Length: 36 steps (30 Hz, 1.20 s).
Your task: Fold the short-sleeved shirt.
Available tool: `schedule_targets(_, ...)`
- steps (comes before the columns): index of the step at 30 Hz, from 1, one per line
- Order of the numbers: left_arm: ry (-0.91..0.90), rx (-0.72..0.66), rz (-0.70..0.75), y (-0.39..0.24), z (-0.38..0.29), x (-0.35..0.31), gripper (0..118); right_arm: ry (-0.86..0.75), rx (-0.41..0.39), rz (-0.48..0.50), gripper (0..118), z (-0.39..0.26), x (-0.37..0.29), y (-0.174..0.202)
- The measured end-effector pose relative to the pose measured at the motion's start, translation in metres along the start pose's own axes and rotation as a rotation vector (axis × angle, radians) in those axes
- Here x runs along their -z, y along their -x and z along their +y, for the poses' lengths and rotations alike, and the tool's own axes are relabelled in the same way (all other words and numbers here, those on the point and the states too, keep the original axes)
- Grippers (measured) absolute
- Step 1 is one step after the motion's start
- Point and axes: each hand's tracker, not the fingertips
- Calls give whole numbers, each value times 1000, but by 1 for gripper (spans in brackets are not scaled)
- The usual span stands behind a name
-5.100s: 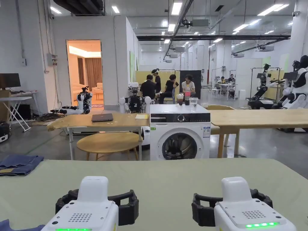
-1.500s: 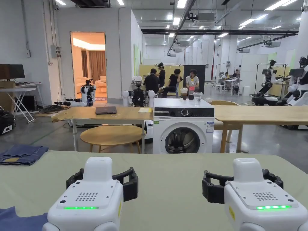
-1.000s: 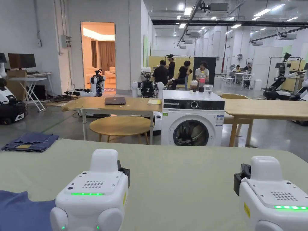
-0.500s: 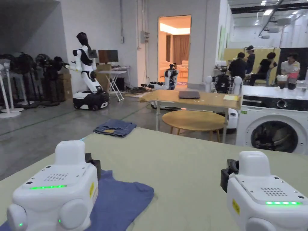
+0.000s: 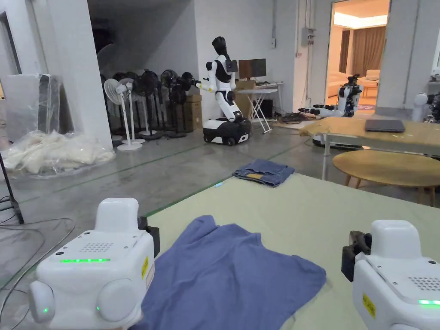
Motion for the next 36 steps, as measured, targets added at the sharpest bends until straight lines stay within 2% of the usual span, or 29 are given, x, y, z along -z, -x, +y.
schedule_targets(7,102,0,-85,-16,-17,53,0,39,-13,0,0,-16,20,-1)
schedule_targets(11,233,27,-171,-36,-40,109,0,76,-8,1,0,-37,26,-6)
schedule_targets(17,527,82,-296,-84,-95,221,0,178,-7,-16,0,-85,27,-18)
schedule_targets(21,665,80,-338,-102,-117,263,0,249,-3,-27,0,-110,23,-28)
schedule_targets(22,679,80,-359,-105,-119,271,6,261,-12,-38,0,-116,21,-31)
schedule_targets(23,709,79,-375,-107,-120,278,32,272,-13,-47,0,-122,20,-33)
schedule_targets(25,755,91,-391,-110,-124,287,112,298,5,-60,0,-129,19,-40)
schedule_targets(26,793,113,-392,-114,-128,293,117,313,17,-61,0,-132,18,-43)
schedule_targets(28,751,143,-373,-119,-130,293,117,320,18,-68,0,-136,14,-47)
schedule_targets(31,780,193,-358,-129,-143,301,117,330,23,-85,0,-139,8,-51)
schedule_targets(34,867,216,-307,-136,-161,310,112,334,30,-94,0,-139,0,-55)
schedule_targets(36,834,222,-291,-137,-165,308,105,337,21,-102,0,-137,-7,-58)
